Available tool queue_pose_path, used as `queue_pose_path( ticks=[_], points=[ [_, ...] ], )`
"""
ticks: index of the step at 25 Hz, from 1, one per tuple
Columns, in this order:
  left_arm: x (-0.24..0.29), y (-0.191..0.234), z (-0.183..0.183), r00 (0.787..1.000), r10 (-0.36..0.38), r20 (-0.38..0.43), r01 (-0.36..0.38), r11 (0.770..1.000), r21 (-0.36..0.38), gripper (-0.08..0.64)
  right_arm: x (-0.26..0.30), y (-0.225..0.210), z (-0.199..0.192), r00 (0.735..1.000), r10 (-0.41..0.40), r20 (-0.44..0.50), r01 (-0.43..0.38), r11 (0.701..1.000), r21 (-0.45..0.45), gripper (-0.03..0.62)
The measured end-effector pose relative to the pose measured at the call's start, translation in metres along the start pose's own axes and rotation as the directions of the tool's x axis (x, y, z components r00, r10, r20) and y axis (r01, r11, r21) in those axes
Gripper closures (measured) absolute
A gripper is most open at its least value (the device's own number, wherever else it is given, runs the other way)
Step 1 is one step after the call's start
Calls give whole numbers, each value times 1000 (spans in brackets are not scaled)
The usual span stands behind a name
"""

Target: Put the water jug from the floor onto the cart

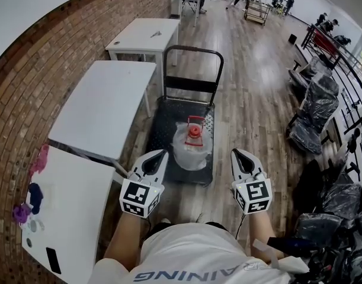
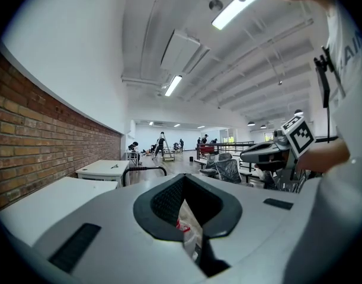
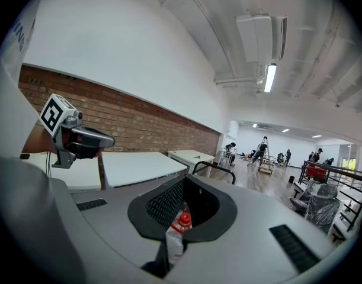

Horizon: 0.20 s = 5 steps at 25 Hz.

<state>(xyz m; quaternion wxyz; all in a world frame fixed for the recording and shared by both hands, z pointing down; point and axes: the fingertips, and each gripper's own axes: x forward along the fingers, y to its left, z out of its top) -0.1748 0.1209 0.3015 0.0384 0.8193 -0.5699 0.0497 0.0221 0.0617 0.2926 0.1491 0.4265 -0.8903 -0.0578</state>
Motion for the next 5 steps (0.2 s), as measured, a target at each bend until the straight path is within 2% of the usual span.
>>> queue_pose_path(
  ticks=[5],
  points=[
    [4,0,4,1000,1,8,-1,1000,-2,558,5,-1,2,1000,13,1,-13,1000,-11,588]
  ],
)
